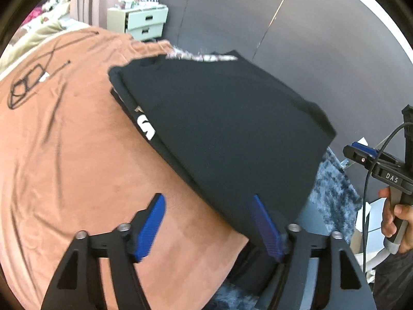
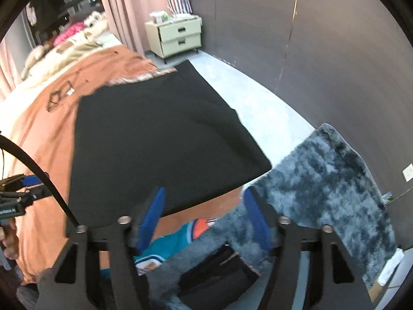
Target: Fold small clothes
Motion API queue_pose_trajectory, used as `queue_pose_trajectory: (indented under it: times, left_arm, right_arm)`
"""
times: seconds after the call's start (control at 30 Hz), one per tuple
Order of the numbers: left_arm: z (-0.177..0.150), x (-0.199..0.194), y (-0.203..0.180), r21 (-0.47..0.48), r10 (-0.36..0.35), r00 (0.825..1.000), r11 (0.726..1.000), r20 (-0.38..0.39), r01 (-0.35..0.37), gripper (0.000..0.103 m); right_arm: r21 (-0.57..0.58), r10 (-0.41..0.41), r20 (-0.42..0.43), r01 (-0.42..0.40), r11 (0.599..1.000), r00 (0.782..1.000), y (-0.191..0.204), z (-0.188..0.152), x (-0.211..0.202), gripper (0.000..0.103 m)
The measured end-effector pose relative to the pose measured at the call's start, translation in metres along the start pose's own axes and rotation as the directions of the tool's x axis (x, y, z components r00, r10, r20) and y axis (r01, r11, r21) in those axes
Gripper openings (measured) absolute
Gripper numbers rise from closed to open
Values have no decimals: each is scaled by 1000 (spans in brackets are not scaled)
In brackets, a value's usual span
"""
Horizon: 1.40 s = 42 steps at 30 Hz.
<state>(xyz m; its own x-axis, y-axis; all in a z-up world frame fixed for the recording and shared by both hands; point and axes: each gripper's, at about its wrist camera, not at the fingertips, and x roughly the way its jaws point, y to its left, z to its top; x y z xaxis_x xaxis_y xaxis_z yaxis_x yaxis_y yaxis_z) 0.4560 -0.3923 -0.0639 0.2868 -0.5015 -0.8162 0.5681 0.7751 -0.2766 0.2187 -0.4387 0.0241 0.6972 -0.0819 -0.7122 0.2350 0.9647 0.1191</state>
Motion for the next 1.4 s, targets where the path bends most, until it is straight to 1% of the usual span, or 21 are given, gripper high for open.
queue_pose_trajectory:
  times: [0.03, 0.07, 0.1, 0.17, 0.23, 0.3, 0.37, 0.57, 0.7, 0.93, 1.1, 1.4]
  left_arm:
    - [-3, -9, -1, 1, 1, 1000, 1000, 16, -1, 87]
    - [-6, -18, 0, 1, 1, 999, 1000, 34, -1, 90]
    - [-10, -29, 0, 1, 5, 998, 1000, 54, -5, 97]
    - [-18, -51, 2, -1, 17, 995, 1000, 99, -17, 102]
    - [-23, -66, 4, 0, 39, 992, 999, 121, -39, 103]
    - [-31, -82, 7, 2, 47, 989, 999, 138, -47, 103]
    - [-39, -99, 10, 5, 53, 986, 999, 158, -54, 103]
    - [-67, -154, 24, -12, 61, 973, 998, 222, -60, 103]
    - [-88, -187, 35, -34, 77, 961, 997, 266, -71, 103]
    - [-121, -235, 52, -72, 125, 940, 992, 319, -107, 103]
    - [-150, -266, 61, -104, 169, 920, 985, 355, -140, 103]
    - [-205, -314, 73, -170, 242, 880, 968, 408, -187, 103]
  right_arm:
    - [-2, -4, 9, 4, 1000, 1000, 3, -4, -7, 70]
    - [-4, -7, 17, 7, 1000, 1000, 6, -9, -15, 75]
    - [-8, -6, 29, 7, 1000, 1000, 10, -12, -22, 80]
    - [-10, 1, 53, 0, 1000, 999, 18, -18, -36, 84]
    - [6, -4, 63, 4, 1000, 998, 26, -25, -50, 91]
    - [24, 8, 83, -10, 1000, 997, 32, -36, -69, 99]
    - [29, 8, 112, -12, 1000, 994, 38, -43, -85, 103]
    - [27, -10, 157, 6, 1000, 988, 60, -72, -121, 103]
    - [14, -16, 186, 14, 1000, 982, 77, -87, -143, 103]
    - [-14, 25, 222, -23, 1000, 975, 101, -107, -165, 103]
    - [-47, 60, 247, -49, 998, 967, 119, -127, -183, 103]
    - [-97, 131, 280, -108, 989, 951, 137, -162, -206, 103]
